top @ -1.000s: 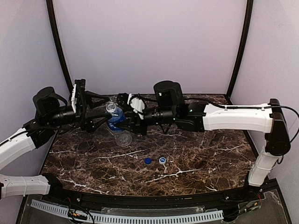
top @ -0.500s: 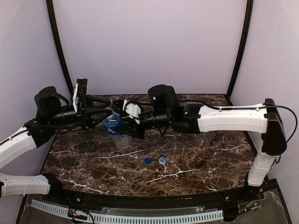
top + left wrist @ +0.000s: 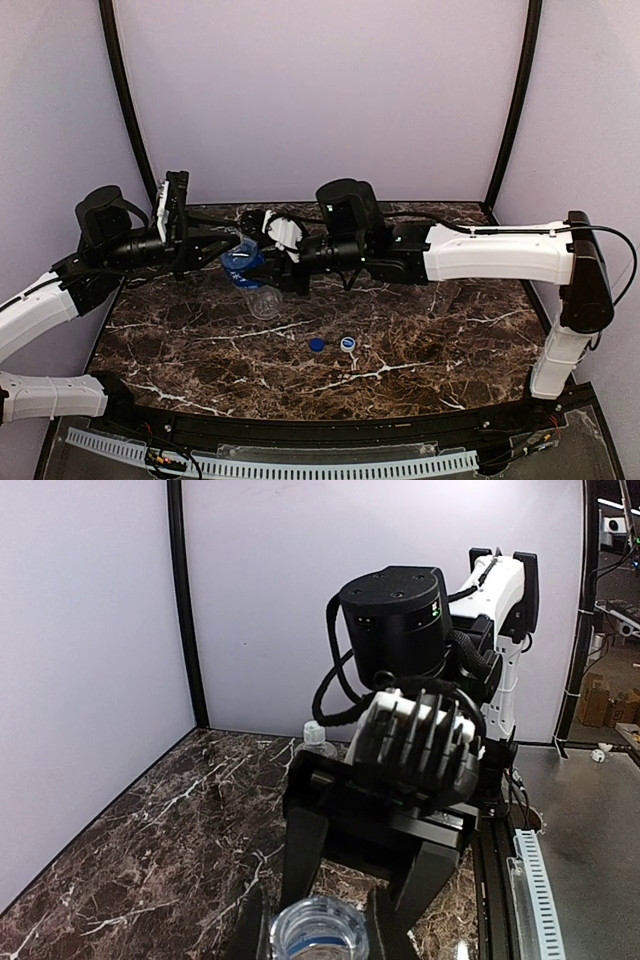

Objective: Unscrew the bottle caps

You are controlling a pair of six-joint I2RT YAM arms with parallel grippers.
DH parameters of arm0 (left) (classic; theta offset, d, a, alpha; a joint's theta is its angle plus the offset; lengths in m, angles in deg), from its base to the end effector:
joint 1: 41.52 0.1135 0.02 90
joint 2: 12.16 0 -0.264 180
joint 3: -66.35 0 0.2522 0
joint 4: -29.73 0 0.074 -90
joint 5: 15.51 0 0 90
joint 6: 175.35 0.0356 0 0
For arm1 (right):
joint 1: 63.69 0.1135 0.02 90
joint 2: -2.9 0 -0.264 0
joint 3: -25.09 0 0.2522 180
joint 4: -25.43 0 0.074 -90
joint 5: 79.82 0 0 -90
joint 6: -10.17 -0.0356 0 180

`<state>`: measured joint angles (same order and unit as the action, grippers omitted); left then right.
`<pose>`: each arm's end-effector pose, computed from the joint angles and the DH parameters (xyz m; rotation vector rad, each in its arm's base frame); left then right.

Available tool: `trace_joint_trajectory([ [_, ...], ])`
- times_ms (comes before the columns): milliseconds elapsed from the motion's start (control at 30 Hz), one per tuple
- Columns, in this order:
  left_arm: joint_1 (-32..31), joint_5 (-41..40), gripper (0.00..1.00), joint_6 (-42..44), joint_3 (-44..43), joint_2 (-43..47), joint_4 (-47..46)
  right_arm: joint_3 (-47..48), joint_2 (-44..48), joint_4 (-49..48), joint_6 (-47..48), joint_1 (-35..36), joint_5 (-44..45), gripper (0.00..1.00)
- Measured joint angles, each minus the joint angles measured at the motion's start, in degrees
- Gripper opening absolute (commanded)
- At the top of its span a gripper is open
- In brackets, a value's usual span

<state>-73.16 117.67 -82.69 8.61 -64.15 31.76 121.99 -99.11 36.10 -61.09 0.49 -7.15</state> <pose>0.1644 -0.1299 0.3533 1.0320 1.2279 -0.9607 0.1778 0.3917 0.3199 -1.4248 1.2812 0.8238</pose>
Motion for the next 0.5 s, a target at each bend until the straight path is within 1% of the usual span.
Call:
trace_joint_trajectory([
  [33, 0.0, -0.2, 0.01, 0.1, 0.0, 0.0, 0.0, 0.0, 0.0, 0.1, -0.2, 0.0, 0.1, 0.42],
  [67, 0.0, -0.3, 0.01, 0.2, 0.0, 0.0, 0.0, 0.0, 0.0, 0.2, -0.2, 0.0, 0.2, 0.49],
  [133, 0.0, -0.8, 0.01, 0.2, 0.0, 0.0, 0.0, 0.1, 0.0, 0.2, -0.3, 0.0, 0.5, 0.77],
  [167, 0.0, -1.5, 0.01, 0.1, 0.0, 0.0, 0.0, 0.1, 0.0, 0.3, -0.3, 0.0, 0.7, 0.93],
  [200, 0.2, -2.3, 0.01, -0.1, 0.0, 0.0, 0.1, 0.1, 0.0, 0.3, -0.5, 0.0, 1.5, 0.98],
  [333, 3.6, -5.6, 0.01, -1.9, -0.5, -0.6, 2.8, 0.5, 0.0, -0.4, -1.0, 0.0, 5.3, 0.98],
  [433, 9.5, -9.2, 0.01, -2.2, -3.3, -2.1, 7.5, 0.6, 0.0, -1.1, -1.8, -0.2, 9.0, 0.99],
  [500, 14.8, -11.3, 0.01, -1.4, -6.7, -3.4, 12.0, 0.6, 0.0, -1.2, -2.4, -0.4, 10.8, 0.99],
])
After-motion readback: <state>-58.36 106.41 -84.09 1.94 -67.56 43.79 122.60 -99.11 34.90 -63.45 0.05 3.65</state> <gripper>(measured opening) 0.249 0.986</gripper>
